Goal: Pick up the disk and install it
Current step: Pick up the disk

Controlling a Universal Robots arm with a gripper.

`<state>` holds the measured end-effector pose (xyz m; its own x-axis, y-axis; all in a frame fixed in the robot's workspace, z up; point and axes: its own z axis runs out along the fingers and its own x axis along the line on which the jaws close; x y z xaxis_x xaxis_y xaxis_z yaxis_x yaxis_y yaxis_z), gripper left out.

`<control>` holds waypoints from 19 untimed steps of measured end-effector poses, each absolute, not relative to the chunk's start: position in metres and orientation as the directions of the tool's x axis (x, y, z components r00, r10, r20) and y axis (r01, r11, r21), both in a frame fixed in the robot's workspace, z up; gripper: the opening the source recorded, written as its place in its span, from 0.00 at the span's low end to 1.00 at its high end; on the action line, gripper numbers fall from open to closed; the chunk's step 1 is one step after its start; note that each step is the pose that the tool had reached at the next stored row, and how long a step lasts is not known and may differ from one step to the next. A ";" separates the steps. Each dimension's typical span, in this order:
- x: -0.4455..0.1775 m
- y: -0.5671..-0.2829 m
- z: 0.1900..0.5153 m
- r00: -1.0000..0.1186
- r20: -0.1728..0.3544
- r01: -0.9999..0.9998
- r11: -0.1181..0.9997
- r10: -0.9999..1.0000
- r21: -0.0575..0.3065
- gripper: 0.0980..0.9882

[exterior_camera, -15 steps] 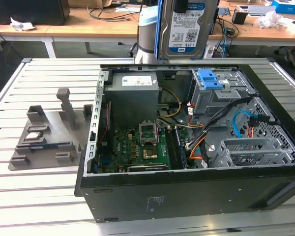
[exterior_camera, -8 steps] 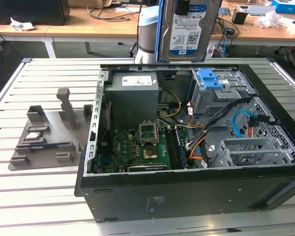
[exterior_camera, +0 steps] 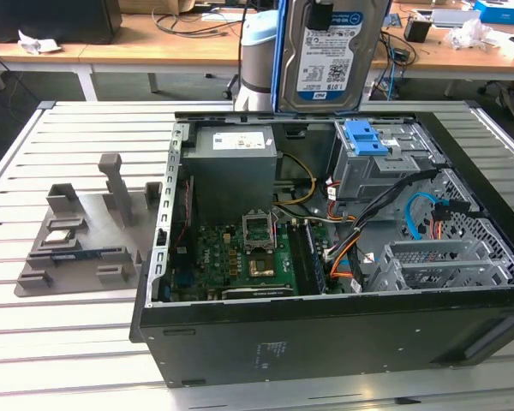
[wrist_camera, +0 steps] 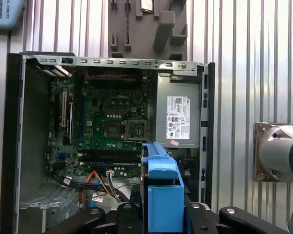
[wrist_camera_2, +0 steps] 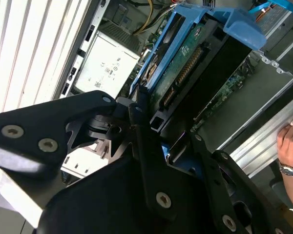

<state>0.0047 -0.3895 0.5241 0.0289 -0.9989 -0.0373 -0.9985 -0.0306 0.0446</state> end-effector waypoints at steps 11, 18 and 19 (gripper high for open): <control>0.005 -0.406 0.524 0.029 -0.037 -0.999 -0.031 -0.999 0.045 0.30; 0.005 -0.416 0.524 0.029 -0.037 -0.999 -0.031 -0.999 0.045 0.30; 0.005 -0.417 0.524 0.029 -0.037 -0.999 -0.031 -0.999 0.045 0.30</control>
<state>0.0047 -0.4167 0.5241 0.0289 -0.9989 -0.0373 -0.9985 -0.0305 0.0446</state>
